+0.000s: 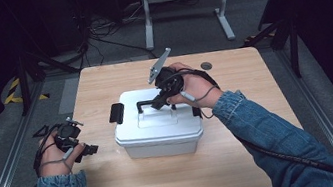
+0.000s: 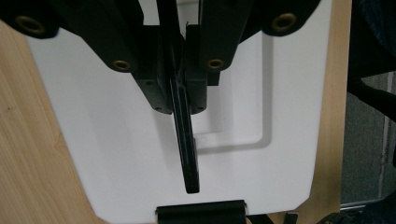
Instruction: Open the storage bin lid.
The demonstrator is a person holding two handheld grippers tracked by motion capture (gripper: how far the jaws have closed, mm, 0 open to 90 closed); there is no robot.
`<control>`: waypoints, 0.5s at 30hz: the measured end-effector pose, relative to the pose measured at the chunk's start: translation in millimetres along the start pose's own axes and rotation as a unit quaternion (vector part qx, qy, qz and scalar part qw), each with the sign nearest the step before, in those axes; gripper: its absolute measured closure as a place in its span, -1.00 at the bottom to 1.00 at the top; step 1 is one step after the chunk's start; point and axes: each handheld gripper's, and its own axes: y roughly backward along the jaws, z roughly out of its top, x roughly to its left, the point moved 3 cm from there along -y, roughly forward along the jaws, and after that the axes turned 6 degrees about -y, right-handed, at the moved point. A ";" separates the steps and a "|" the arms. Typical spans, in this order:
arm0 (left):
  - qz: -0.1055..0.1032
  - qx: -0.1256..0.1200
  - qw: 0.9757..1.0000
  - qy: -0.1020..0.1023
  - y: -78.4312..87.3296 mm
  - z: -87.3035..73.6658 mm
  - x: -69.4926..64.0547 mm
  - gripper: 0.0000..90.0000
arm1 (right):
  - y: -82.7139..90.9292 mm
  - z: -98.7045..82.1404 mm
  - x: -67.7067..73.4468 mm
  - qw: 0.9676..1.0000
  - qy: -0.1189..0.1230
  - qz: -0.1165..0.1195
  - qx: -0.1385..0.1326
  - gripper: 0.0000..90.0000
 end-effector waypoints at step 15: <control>0.001 0.001 1.000 -0.001 -1.1 0.3 -0.7 -0.54 | 31.3 11.5 2.1 0.999 0.003 -0.008 -0.036 0.87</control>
